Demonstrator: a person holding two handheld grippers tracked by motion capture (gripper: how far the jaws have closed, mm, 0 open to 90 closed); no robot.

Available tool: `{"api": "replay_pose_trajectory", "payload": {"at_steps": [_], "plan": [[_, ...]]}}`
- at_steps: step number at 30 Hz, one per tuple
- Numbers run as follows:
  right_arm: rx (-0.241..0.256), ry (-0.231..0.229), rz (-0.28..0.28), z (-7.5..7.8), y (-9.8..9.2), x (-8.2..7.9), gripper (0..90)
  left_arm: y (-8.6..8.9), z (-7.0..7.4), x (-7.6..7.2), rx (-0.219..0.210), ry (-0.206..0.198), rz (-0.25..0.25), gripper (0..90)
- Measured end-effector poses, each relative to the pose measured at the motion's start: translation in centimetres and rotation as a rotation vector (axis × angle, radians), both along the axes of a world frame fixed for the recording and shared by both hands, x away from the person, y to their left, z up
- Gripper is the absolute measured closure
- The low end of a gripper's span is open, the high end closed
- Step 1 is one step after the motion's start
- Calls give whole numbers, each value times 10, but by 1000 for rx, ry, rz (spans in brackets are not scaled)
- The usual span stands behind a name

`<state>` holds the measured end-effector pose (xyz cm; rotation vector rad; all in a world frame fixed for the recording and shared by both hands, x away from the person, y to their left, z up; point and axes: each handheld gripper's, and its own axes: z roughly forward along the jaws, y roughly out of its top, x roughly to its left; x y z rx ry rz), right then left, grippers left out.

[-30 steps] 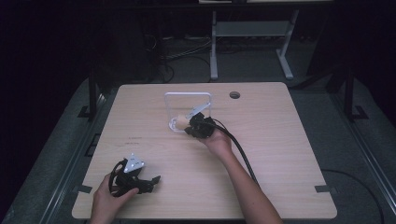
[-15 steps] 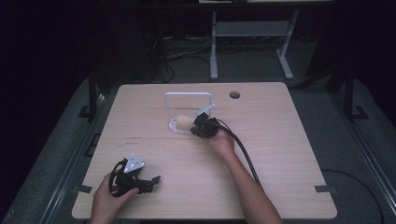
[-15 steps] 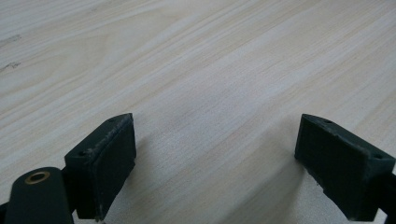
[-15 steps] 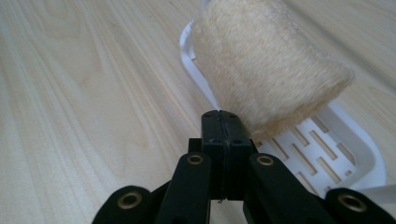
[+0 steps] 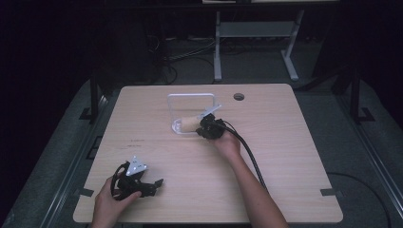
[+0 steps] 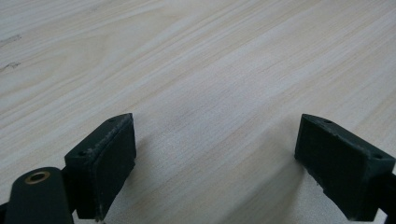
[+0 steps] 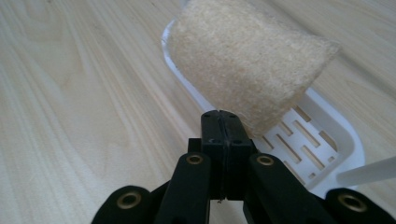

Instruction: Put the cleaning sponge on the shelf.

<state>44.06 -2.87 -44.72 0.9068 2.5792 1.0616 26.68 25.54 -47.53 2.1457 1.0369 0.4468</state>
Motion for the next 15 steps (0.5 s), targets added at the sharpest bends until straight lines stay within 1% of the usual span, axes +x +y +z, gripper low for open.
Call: {"api": "replay_pose_trajectory", "payload": {"at_steps": [4,7,9,11,12,13,14,15], "plan": [[9,-4,12,3,-1,-5,887,0,0,0,1,1,-1,118],[25,0,18,7,-5,-10,844,0,0,0,2,1,-2,118],[34,1,18,10,-9,-16,774,0,0,0,4,2,-3,118],[30,-5,22,14,-14,-21,714,0,0,0,3,1,-1,118],[31,-7,22,15,-16,-24,671,0,0,0,-1,0,1,118],[25,-9,21,17,-20,-26,607,0,0,0,4,1,0,118],[26,-4,15,18,-22,-28,570,0,0,0,7,0,-3,118],[30,4,10,19,-25,-31,514,0,0,0,7,0,-4,118]]}}
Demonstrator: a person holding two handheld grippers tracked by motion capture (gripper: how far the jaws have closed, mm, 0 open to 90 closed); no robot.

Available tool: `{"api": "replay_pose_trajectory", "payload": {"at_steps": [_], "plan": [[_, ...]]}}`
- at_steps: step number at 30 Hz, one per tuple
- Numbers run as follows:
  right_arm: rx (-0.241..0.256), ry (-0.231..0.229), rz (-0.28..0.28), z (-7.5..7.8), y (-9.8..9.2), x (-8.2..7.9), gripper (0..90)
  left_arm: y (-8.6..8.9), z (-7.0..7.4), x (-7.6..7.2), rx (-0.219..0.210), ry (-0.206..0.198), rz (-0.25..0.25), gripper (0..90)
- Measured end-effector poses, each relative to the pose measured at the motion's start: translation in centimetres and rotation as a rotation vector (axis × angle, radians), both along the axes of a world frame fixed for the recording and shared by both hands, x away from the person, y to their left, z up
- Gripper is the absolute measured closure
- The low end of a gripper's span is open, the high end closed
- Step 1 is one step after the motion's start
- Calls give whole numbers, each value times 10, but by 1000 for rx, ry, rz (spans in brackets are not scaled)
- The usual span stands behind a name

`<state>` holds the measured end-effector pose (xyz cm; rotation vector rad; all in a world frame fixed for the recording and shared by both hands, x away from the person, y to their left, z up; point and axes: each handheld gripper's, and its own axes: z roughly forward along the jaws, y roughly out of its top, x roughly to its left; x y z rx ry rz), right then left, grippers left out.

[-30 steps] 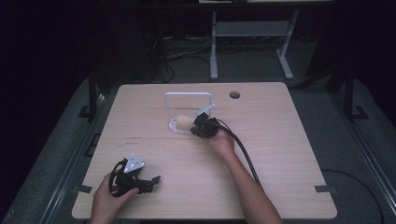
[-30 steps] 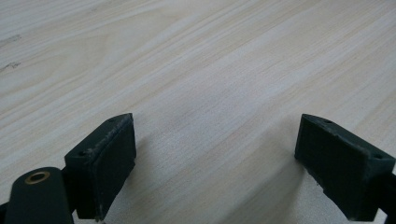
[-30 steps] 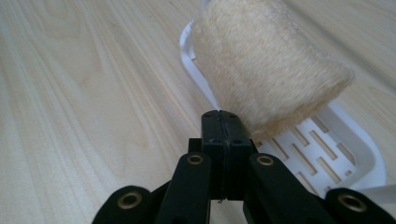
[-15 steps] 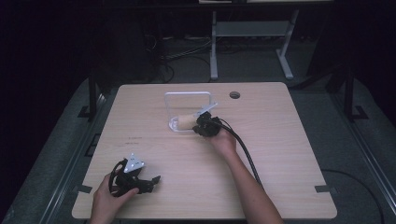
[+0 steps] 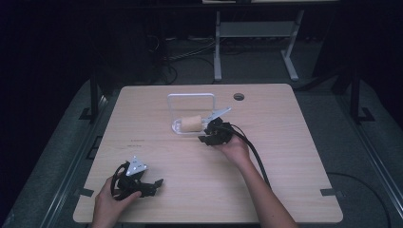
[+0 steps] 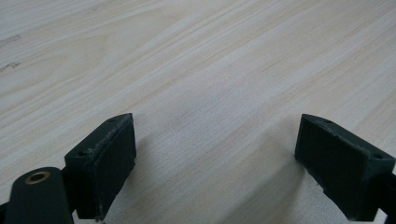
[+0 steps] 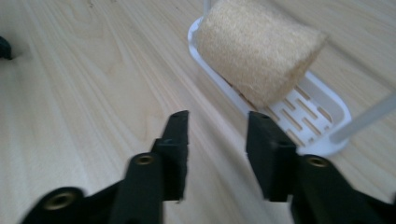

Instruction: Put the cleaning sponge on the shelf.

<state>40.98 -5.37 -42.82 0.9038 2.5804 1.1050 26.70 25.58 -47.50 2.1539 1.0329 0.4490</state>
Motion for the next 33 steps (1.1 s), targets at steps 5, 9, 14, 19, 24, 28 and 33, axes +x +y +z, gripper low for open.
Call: {"api": "replay_pose_trajectory", "payload": {"at_steps": [5,9,14,19,24,28,33], "plan": [[-10,5,-21,0,-12,-10,372,0,0,0,-4,1,1,118],[-19,-2,-41,-1,-24,-20,307,0,0,0,-4,-1,1,118],[-17,-15,-64,-3,-42,-32,247,0,0,0,-5,-3,2,118],[-1,-13,-98,-6,-60,-45,179,0,0,0,-5,-3,2,118],[-18,-16,-131,-11,-79,-62,144,0,0,0,-5,-3,2,118],[-19,-22,-158,-16,-96,-80,135,0,0,0,-5,-3,2,118],[-7,-36,-193,-17,-115,-98,130,0,0,0,-5,-3,2,118]]}}
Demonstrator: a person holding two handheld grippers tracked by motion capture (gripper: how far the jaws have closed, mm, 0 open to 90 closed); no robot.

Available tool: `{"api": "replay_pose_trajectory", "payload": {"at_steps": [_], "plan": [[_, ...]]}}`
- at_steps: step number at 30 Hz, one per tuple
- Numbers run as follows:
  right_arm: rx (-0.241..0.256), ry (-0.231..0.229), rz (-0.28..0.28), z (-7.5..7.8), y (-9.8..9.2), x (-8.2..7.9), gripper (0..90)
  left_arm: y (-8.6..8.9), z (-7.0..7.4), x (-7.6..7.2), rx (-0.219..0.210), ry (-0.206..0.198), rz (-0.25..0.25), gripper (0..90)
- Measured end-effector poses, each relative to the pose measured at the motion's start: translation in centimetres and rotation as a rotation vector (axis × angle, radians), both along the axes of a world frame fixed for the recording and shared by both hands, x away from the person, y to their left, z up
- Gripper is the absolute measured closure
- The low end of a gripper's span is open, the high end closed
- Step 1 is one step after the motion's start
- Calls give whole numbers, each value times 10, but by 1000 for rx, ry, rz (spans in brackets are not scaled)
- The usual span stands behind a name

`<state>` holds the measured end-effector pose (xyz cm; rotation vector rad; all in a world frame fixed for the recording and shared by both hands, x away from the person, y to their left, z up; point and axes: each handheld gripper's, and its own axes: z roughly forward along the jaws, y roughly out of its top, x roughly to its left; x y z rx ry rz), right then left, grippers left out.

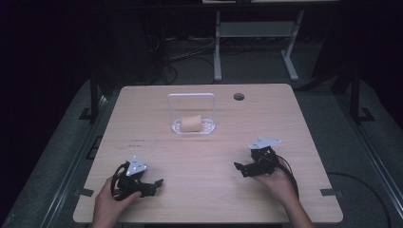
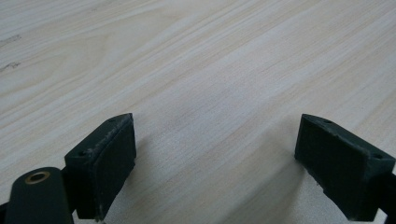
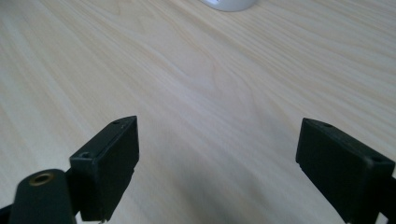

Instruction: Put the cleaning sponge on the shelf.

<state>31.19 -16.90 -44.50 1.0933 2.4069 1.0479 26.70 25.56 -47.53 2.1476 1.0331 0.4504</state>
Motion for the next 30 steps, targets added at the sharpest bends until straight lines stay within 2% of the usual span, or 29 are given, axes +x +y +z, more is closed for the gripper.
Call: {"api": "replay_pose_trajectory", "payload": {"at_steps": [10,13,16,21,24,30], "plan": [[36,18,-50,-15,-36,-33,121,0,0,0,-4,-1,2,118],[17,34,-67,-21,-43,-42,108,0,0,0,-4,-1,2,118],[19,31,-75,-25,-48,-49,103,0,0,0,-4,-1,2,118],[25,26,-78,-29,-53,-54,91,0,0,0,-4,-1,3,118],[10,32,-85,-34,-53,-54,87,0,0,0,-4,-1,2,118],[-7,11,-89,-37,-51,-55,80,0,0,0,-4,-1,3,118]]}}
